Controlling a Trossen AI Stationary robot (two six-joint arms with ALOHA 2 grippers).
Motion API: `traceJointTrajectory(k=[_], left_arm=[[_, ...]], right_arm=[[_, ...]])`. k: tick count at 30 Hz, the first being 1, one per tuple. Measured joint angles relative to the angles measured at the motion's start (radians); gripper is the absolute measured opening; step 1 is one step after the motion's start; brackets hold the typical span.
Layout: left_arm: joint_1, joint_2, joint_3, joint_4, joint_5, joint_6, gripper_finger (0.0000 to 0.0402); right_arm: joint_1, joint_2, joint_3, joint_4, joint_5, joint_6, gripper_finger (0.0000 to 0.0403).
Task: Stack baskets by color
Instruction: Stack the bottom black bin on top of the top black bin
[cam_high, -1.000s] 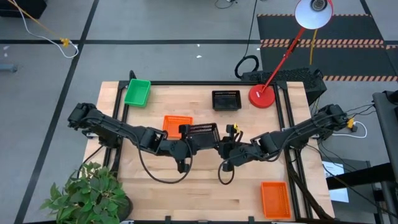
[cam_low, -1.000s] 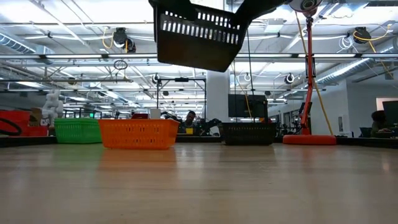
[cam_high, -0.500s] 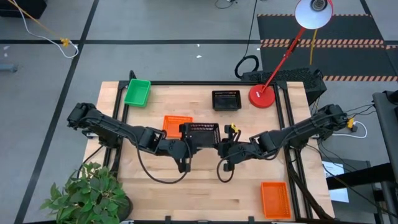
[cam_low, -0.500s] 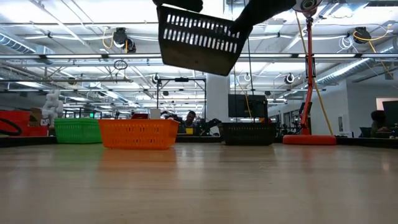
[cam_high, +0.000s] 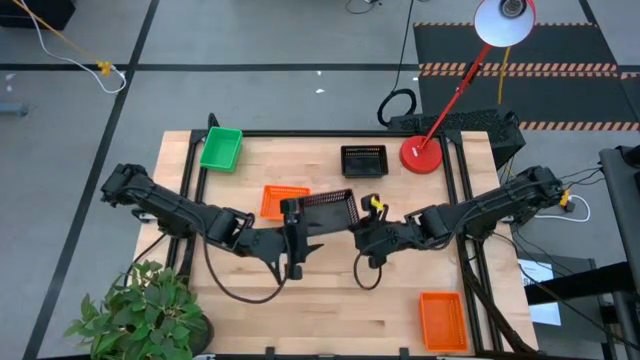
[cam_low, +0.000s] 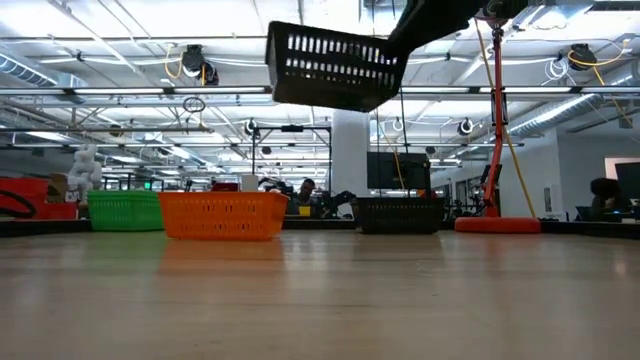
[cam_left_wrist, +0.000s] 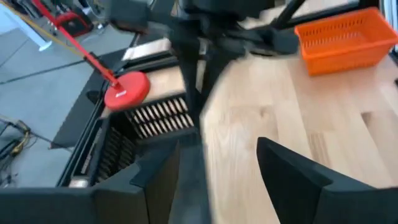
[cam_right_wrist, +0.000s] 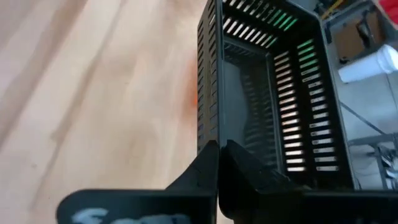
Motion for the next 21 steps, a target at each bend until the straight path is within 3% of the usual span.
traceJointTrajectory(k=[4,12,18,21], left_arm=[[-0.013,-0.029,0.0,-0.018,-0.034,-0.029,0.0218],[0.001,-0.057,-0.001,-0.074,-0.065,0.003,0.0218],[0.042,-0.058,-0.001,-0.108,-0.065,0.014,0.0218],[0.059,-0.059,-0.001,-0.132,-0.065,0.018,0.0218]], right_arm=[[-0.04,-0.048,-0.022,-0.058,0.0,-0.005,0.0005],[-0.153,-0.233,-0.195,0.009,-0.003,-0.094,0.0009],[-0.296,-0.348,-0.315,0.144,-0.01,-0.208,0.001],[-0.394,-0.363,-0.338,0.155,-0.086,-0.237,0.001]])
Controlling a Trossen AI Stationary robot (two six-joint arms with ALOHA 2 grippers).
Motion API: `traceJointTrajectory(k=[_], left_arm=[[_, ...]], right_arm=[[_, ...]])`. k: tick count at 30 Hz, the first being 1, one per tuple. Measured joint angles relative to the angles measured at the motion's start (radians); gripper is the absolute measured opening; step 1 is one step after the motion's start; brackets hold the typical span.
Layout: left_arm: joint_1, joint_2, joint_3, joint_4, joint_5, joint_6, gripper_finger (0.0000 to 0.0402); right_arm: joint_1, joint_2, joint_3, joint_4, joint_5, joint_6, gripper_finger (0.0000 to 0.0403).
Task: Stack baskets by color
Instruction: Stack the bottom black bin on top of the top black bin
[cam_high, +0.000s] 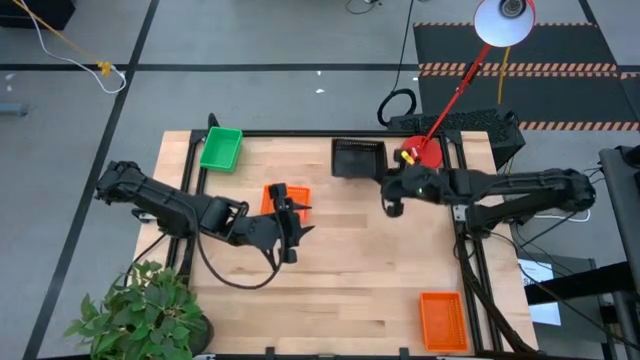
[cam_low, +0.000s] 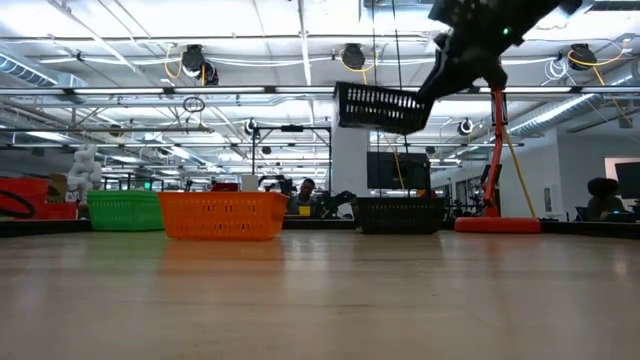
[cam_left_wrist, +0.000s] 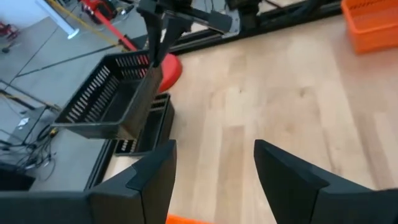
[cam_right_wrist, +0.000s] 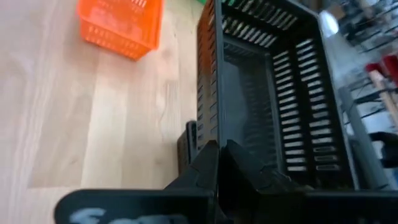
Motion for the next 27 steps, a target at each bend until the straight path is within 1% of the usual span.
traceJointTrajectory(k=[3,6,12,19,22,25,27], left_arm=[[0.02,0.0,0.0,-0.011,0.001,0.007,0.0218],[0.039,0.0,0.0,-0.016,0.001,0.011,0.0218],[0.081,0.0,0.0,-0.058,0.03,-0.003,0.0218],[0.123,0.0,0.0,-0.062,0.083,-0.02,0.0218],[0.137,0.0,0.0,-0.062,0.1,-0.02,0.0218],[0.155,0.0,0.0,-0.062,0.11,-0.01,0.0218],[0.17,0.0,0.0,-0.062,0.125,0.0,0.0218]], right_arm=[[-0.092,0.006,-0.021,0.002,-0.085,-0.027,0.001],[-0.17,0.02,-0.035,0.01,-0.148,-0.067,0.001],[-0.294,0.024,-0.058,0.016,-0.274,-0.099,0.001],[-0.385,0.025,-0.116,0.102,-0.362,-0.157,0.0011],[-0.42,0.028,-0.123,0.11,-0.378,-0.19,0.0011],[-0.453,0.038,-0.124,0.106,-0.416,-0.192,0.0011],[-0.468,0.052,-0.124,0.111,-0.417,-0.195,0.0011]])
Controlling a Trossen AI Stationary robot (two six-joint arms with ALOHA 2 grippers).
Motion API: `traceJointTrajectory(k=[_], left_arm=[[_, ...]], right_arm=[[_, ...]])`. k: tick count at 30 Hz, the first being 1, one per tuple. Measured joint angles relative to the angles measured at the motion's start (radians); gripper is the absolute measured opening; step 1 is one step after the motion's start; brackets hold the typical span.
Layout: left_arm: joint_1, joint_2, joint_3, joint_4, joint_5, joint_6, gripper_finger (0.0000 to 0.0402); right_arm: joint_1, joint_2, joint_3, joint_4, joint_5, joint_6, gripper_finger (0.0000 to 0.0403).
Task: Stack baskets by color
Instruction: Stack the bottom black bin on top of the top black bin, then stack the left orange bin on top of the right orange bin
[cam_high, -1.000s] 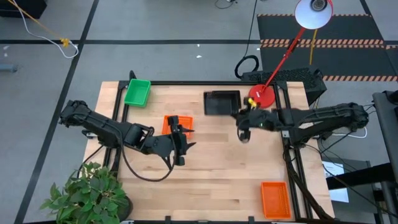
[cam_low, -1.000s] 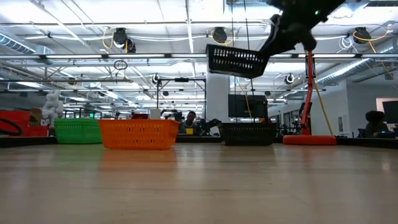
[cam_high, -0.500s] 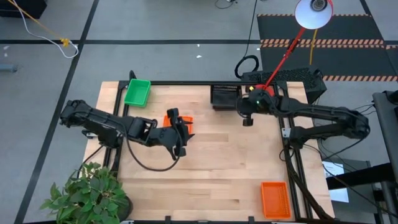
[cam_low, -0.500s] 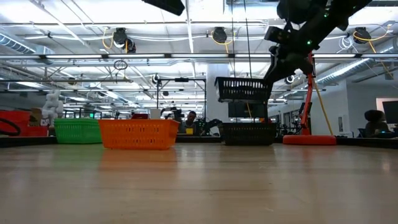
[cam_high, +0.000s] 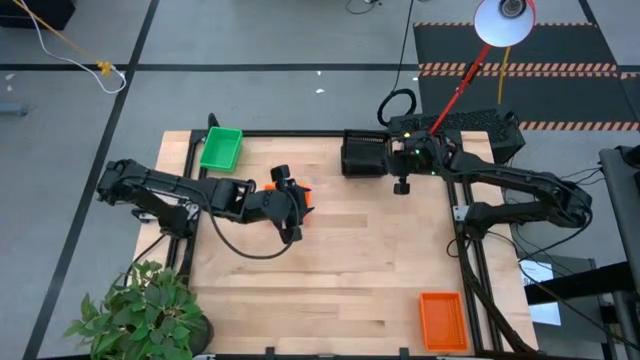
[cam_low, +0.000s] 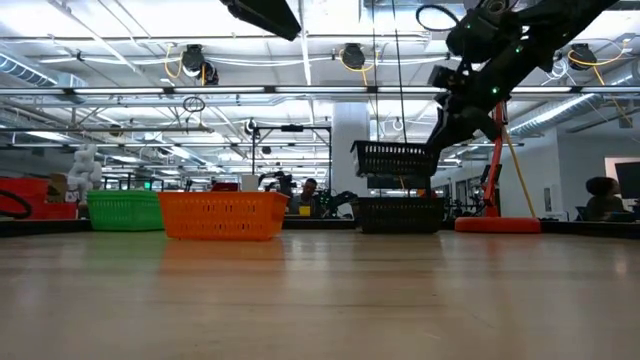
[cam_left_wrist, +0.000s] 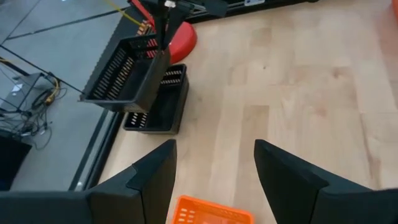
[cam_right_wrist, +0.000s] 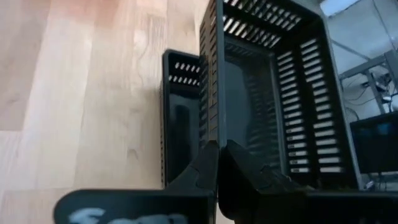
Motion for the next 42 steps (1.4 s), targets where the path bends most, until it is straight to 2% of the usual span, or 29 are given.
traceJointTrajectory(k=[3,7,14,27,32,42], left_arm=[[0.018,0.0,0.0,0.0,0.011,0.002,0.0218],[0.035,0.0,0.0,0.0,0.037,0.002,0.0218],[0.038,0.0,0.0,0.0,0.054,0.002,0.0218],[0.032,0.0,0.0,0.0,0.055,0.0,0.0218],[0.032,0.0,0.0,0.0,0.055,-0.005,0.0218],[0.032,0.0,0.0,-0.045,0.075,-0.013,0.0218]], right_arm=[[-0.016,0.032,0.0,-0.004,-0.01,-0.005,0.0011],[-0.034,0.079,0.0,0.034,-0.076,-0.015,0.0011],[-0.038,0.136,0.0,0.046,-0.077,-0.05,0.0011],[-0.038,0.139,0.0,0.03,-0.075,-0.05,0.0017],[-0.038,0.138,0.0,0.03,-0.071,-0.05,0.004],[-0.026,0.13,0.0,0.032,-0.052,-0.004,0.0117]])
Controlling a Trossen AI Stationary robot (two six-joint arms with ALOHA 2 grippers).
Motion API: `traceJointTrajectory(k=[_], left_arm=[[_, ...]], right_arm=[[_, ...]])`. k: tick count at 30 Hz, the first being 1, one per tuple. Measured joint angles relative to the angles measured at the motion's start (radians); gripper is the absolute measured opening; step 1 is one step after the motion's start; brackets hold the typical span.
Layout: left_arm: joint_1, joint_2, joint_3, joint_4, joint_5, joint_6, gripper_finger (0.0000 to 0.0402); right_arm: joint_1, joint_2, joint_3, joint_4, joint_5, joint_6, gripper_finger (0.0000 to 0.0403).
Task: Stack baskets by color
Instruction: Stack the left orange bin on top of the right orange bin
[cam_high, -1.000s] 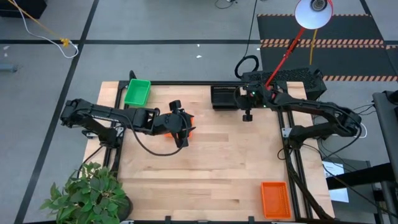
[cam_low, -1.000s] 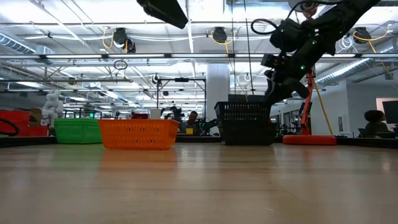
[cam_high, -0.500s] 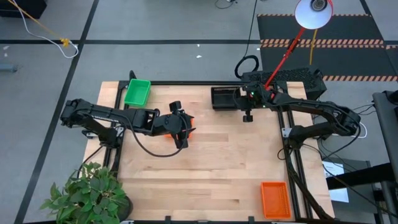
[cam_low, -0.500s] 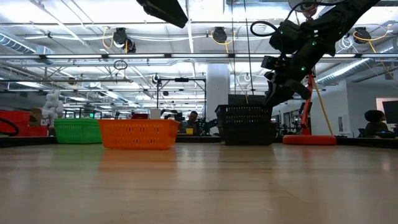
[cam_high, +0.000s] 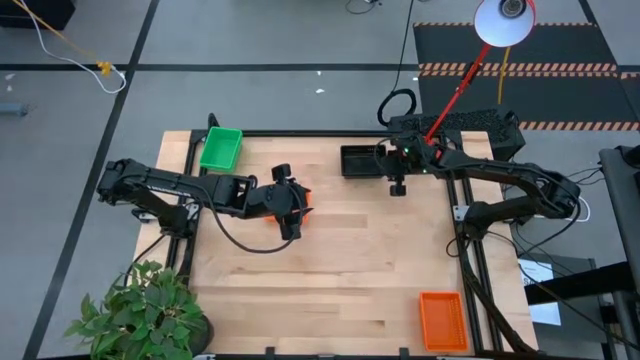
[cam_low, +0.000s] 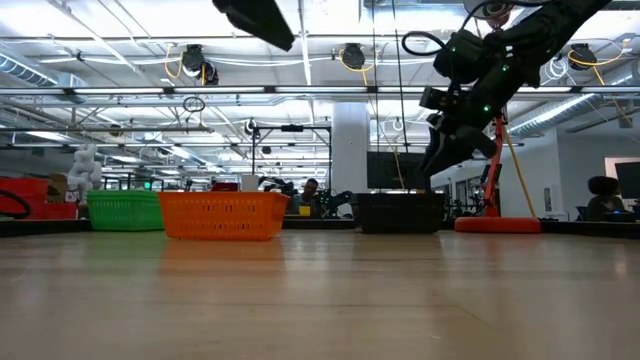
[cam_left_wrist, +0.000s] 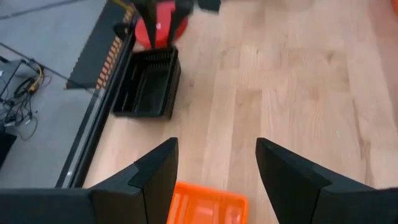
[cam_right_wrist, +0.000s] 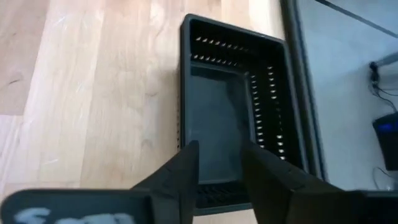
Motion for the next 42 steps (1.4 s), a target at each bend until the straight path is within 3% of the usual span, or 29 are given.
traceJointTrajectory(k=[5,15,21,38,42], left_arm=[[0.0,0.0,-0.001,-0.094,0.003,-0.005,0.0218],[0.035,0.001,-0.124,-0.098,0.121,0.052,0.0218],[0.071,0.001,-0.206,-0.092,0.164,0.008,0.0218],[0.045,0.001,-0.399,-0.063,0.16,-0.076,0.0218],[0.045,0.001,-0.459,0.01,0.16,-0.058,0.0218]], right_arm=[[0.057,-0.06,0.0,0.003,0.088,0.054,0.0138],[0.231,-0.252,0.001,0.004,0.088,0.185,0.0141],[0.334,-0.329,0.001,0.007,0.088,0.255,0.0141],[0.493,-0.355,0.001,0.007,0.088,0.401,0.0141],[0.509,-0.355,0.001,0.007,0.088,0.401,0.0141]])
